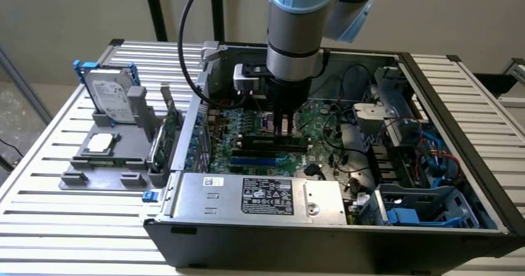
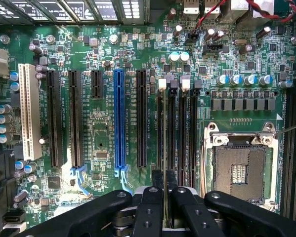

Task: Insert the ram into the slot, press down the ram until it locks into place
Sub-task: 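Insert the ram into the slot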

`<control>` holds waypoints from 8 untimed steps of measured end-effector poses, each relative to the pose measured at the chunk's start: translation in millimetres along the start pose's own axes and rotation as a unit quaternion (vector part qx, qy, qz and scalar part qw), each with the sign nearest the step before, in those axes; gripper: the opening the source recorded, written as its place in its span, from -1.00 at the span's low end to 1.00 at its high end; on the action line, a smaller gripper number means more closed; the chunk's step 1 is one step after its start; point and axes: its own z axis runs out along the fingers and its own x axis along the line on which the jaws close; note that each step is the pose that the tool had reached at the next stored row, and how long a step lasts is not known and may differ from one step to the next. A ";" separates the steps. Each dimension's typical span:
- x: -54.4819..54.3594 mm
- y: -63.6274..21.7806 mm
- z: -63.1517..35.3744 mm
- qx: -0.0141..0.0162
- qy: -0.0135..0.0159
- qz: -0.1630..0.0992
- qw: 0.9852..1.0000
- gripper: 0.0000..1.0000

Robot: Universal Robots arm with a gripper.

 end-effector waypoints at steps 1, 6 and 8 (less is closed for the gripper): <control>0.0 0.1 0.2 0.000 0.000 0.000 1.000 -0.73; 0.0 0.1 1.1 0.003 0.000 0.000 1.000 -0.73; 0.0 0.1 1.5 0.004 0.000 0.000 1.000 -0.73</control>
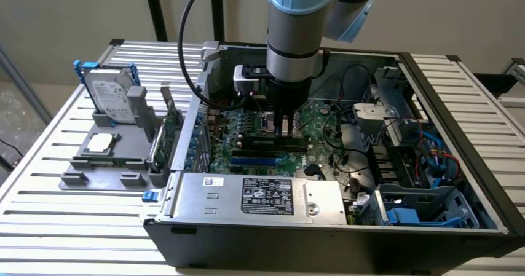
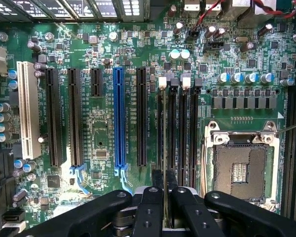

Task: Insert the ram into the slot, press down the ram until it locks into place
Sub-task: 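Insert the ram into the slot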

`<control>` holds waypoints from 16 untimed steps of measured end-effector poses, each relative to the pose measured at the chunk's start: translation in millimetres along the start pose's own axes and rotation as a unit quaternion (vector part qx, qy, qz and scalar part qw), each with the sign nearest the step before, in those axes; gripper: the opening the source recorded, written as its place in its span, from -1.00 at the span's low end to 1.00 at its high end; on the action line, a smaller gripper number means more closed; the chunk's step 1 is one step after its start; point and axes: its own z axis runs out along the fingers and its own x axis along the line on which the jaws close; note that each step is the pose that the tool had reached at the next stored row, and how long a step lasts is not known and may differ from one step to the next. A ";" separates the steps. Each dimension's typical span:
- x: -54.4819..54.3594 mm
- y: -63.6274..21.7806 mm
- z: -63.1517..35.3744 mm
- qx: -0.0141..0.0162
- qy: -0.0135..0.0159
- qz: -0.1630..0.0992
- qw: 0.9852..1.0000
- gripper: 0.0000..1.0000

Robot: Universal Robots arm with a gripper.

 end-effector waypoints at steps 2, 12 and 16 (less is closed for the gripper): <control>0.0 0.1 0.2 0.001 0.000 0.000 1.000 -0.73; 1.0 0.2 -2.8 0.001 0.000 0.000 1.000 -0.73; 1.0 0.2 -2.9 0.001 0.000 0.000 1.000 -0.73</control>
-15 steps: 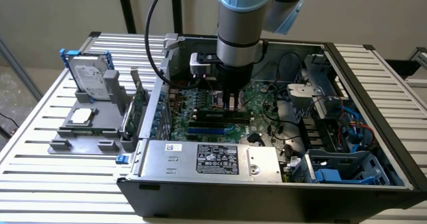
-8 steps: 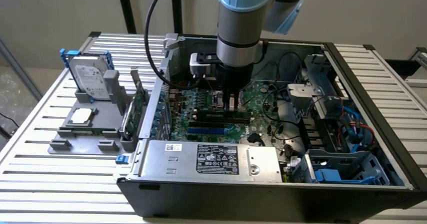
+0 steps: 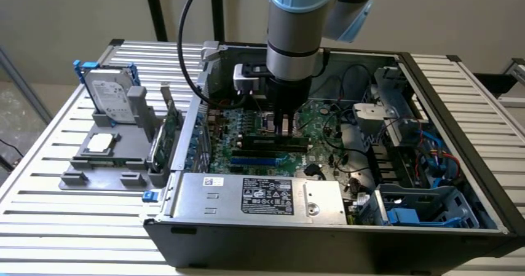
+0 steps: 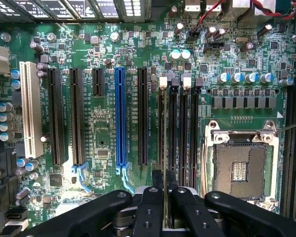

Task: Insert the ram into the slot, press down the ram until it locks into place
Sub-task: 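Insert the ram into the slot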

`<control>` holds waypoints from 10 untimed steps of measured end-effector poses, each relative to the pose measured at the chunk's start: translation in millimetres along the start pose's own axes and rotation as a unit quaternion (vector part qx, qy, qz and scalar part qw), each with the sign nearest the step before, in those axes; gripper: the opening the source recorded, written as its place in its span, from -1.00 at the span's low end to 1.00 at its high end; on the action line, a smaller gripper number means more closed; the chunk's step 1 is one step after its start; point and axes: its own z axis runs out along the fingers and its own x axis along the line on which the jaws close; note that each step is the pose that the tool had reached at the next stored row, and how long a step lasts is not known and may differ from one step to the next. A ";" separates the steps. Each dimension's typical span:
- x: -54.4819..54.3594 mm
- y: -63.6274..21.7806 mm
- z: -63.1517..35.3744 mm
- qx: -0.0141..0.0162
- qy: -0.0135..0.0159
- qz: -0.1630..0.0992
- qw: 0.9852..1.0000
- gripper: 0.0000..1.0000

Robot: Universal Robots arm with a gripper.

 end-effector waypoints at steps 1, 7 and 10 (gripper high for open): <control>0.0 0.0 -0.1 0.000 0.000 0.000 1.000 -0.73; 0.1 0.8 0.4 0.000 0.000 0.000 1.000 -0.73; 0.1 1.0 1.5 0.000 0.000 0.000 1.000 -0.73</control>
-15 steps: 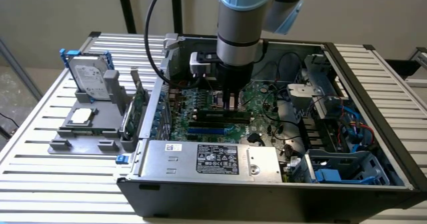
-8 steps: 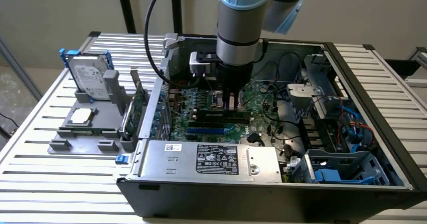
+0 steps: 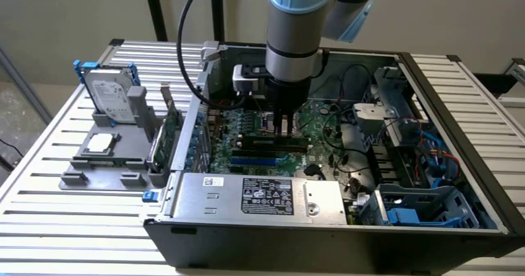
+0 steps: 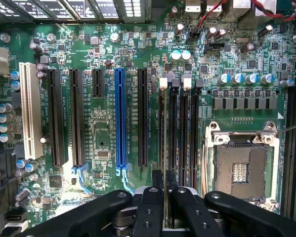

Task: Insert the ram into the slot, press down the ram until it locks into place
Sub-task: 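Insert the ram into the slot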

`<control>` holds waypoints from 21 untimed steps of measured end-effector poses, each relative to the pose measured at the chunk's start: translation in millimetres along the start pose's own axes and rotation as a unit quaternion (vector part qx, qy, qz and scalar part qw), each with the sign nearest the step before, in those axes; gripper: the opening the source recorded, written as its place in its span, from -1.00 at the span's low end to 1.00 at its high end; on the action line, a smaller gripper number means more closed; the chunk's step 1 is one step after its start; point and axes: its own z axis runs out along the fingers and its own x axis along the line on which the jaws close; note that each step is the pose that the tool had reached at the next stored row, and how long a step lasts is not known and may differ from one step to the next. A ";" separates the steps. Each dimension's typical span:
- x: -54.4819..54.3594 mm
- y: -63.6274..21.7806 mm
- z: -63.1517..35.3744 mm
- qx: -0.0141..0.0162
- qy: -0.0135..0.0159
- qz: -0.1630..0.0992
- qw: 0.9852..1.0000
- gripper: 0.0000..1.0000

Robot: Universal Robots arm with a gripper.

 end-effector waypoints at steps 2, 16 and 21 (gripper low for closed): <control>0.0 0.2 0.8 0.000 0.000 0.000 1.000 -0.73; -0.3 0.8 3.0 0.000 0.000 0.000 1.000 -0.57; -0.5 0.9 2.9 0.000 0.000 0.000 1.000 -0.57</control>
